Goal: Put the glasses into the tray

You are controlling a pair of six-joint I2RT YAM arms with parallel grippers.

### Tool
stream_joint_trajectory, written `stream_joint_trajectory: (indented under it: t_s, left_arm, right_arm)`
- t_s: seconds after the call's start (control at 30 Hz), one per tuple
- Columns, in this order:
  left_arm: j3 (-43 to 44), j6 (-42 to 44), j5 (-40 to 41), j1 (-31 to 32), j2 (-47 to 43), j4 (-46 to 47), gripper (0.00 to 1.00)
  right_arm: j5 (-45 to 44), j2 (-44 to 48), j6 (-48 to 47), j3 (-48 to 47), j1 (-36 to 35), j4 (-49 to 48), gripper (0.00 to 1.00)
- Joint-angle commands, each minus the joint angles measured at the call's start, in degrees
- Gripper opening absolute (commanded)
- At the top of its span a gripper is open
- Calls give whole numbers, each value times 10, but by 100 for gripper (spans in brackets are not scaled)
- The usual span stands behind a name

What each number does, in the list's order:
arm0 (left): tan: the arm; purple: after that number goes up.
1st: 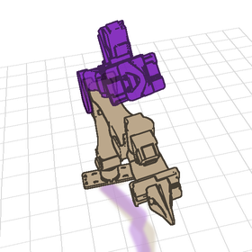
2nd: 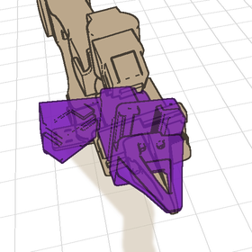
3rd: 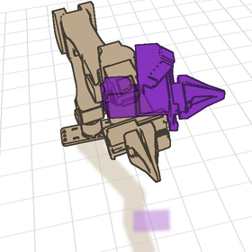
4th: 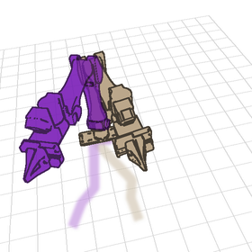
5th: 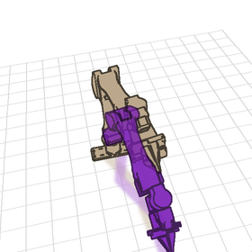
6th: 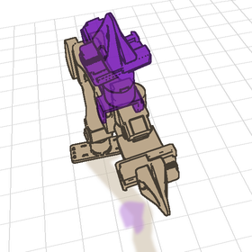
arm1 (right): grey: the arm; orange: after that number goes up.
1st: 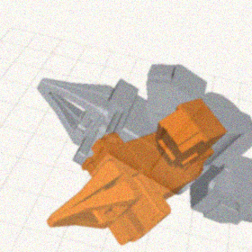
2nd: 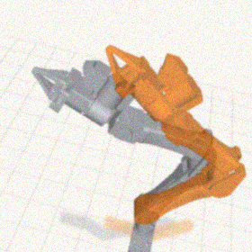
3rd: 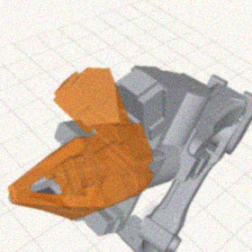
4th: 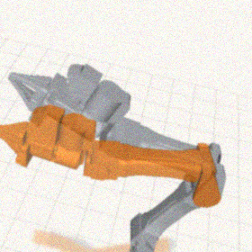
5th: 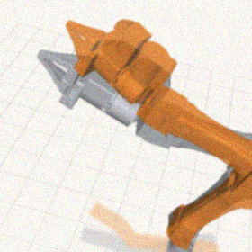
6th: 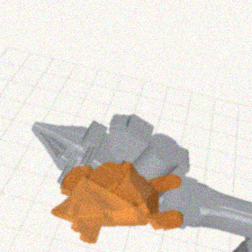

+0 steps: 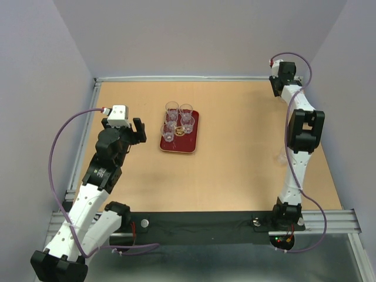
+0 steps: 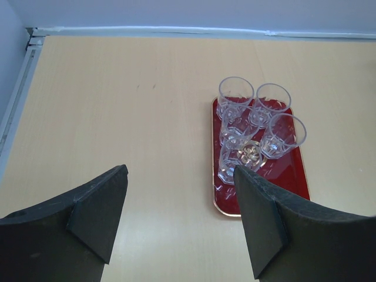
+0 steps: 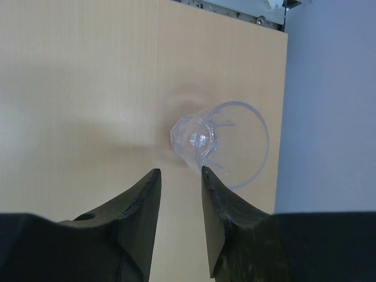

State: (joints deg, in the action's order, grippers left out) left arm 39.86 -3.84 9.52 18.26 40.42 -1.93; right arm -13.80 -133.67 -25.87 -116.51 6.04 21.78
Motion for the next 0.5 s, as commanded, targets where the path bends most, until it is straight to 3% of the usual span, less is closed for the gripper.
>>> stream_joint_trajectory:
  t_s: [0.0, 0.47]
  left_arm:
    - [-5, 6, 5, 0, -3, 31, 83]
    - [-5, 8, 9, 0, 0, 31, 84]
  right_arm:
    - [-18, 4, -18, -21, 5, -26, 39]
    - [-18, -30, -36, -32, 14, -38, 39]
